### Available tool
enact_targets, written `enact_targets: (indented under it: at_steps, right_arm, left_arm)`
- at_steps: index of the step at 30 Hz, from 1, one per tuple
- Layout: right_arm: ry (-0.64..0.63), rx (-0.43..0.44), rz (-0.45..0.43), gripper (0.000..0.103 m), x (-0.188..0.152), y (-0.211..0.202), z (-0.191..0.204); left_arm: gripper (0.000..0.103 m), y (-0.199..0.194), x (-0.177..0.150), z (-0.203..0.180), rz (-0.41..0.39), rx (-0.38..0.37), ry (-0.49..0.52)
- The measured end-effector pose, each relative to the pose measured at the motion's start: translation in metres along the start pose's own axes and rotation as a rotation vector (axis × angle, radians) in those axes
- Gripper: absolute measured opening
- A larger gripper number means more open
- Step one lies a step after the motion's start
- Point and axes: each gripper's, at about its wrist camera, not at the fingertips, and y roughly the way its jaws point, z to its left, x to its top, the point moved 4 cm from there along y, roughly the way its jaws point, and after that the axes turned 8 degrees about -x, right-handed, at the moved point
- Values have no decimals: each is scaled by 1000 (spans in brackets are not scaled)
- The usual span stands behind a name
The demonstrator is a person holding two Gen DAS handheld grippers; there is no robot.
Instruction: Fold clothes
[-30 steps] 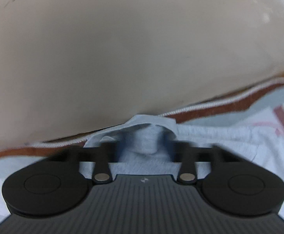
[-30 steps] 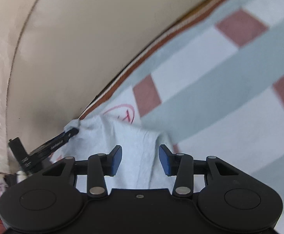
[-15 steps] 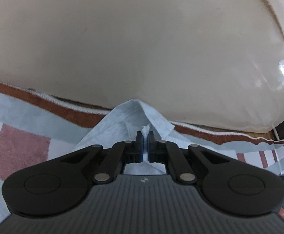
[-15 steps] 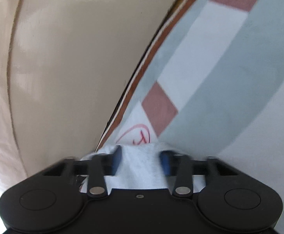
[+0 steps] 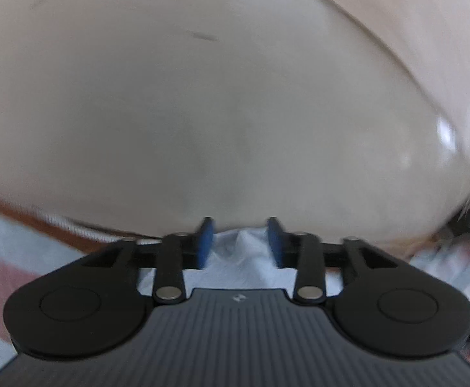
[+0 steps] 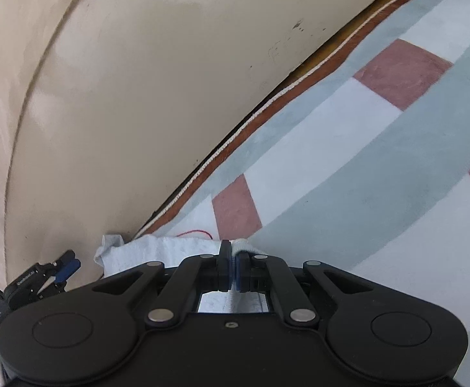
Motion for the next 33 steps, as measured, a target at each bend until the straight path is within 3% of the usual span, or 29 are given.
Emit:
enact_targets:
  at_steps: [2,4,5,8,9,10,11,13,17,23,26,29,30,31,33]
  right_arm:
    - [-8,11,-2,5,2,-3,-1]
    - [-15,23,-5,5,4,-7,-2]
    - [-18,29,-6,5,4,-8,-3]
    - [-29,48,-10,5,7,-14,-5]
    - [-33,54,-12,5,8,-15,-5]
    - [-37,60,-13,5,9,-17,-6]
    - [-43,66,-13,5,9,-19,-5]
    - [-58,79,-12,5,10,-22,-4]
    - [-90,81,-12,5,8,-28,-4]
    - [-109,62,-27,4,6,-21,-10]
    - [-112,49,-43,4,4,-19,-8]
    - [-124,-5,-28,5,4,-12,-8]
    - [-112,-22,-11,5,4,-8,-10]
    - [-92,-31,4,5,4,-6,-11]
    - [-45,-34,29,6,5,-4,-15]
  left_arm:
    - [49,11,-6,-27,14,63,189]
    - [66,24,-11,-51,26,101,339]
    - [68,31,-14,-58,36,114,382]
    - [69,52,-16,-53,102,146,373]
    - [58,58,-17,-51,124,156,370]
    - [20,65,-18,-49,146,167,367]
    - [1,72,-19,-47,168,178,364]
    - [0,78,-19,-41,184,200,345]
    - [0,26,2,-27,-32,160,202]
    - [1,-2,22,-8,-132,61,56]
    - [4,4,20,-14,-105,105,83]
    - [33,7,10,-23,-70,171,147]
    - [51,5,6,-25,-64,175,156]
    - [60,2,3,-26,-59,181,163]
    - [60,-7,-6,-22,-43,198,164]
